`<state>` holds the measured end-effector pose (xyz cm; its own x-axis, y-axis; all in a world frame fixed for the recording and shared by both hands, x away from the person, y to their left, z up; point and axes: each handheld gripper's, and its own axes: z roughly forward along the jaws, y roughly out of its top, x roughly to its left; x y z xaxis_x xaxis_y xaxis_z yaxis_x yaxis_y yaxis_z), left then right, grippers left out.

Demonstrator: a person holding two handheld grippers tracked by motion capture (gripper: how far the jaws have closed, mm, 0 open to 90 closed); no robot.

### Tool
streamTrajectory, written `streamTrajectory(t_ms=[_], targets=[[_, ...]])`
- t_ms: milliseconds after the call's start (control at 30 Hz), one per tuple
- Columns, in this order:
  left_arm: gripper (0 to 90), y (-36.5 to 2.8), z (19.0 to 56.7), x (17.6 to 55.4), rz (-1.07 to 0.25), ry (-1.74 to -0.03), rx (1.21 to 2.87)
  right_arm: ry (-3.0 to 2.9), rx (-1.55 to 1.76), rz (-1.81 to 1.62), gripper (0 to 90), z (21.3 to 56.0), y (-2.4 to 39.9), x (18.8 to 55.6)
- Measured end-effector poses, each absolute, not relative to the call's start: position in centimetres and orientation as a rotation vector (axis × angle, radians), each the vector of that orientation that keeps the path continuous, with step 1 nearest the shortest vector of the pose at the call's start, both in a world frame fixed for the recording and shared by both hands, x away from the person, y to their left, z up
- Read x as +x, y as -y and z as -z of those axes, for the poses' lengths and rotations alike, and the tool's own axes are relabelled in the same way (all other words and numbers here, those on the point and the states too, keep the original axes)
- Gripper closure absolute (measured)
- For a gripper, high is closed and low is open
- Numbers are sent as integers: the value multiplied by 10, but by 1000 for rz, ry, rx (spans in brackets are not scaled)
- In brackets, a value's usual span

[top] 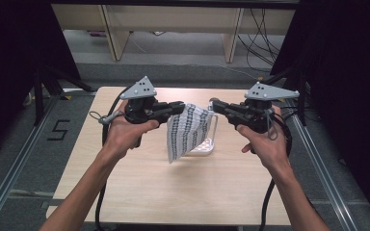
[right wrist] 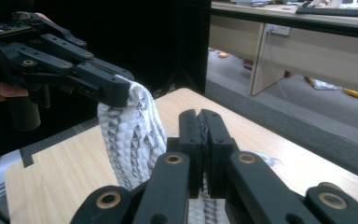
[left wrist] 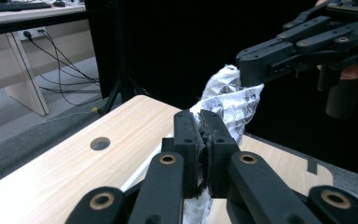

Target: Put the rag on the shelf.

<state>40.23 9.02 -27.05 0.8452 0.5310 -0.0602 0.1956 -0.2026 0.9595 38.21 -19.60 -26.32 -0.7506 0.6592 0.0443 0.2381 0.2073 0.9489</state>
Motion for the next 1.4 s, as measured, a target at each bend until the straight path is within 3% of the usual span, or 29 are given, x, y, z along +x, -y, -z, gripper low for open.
streamTrajectory(t_ms=[900, 1400], targets=[[857, -82, 261, 471, -394, -706, 1698, -2040, 950, -1516, 887, 248, 187, 445], [853, -79, 285, 521, -347, -860, 1647, -2042, 1118, -1476, 886, 276, 179, 505]])
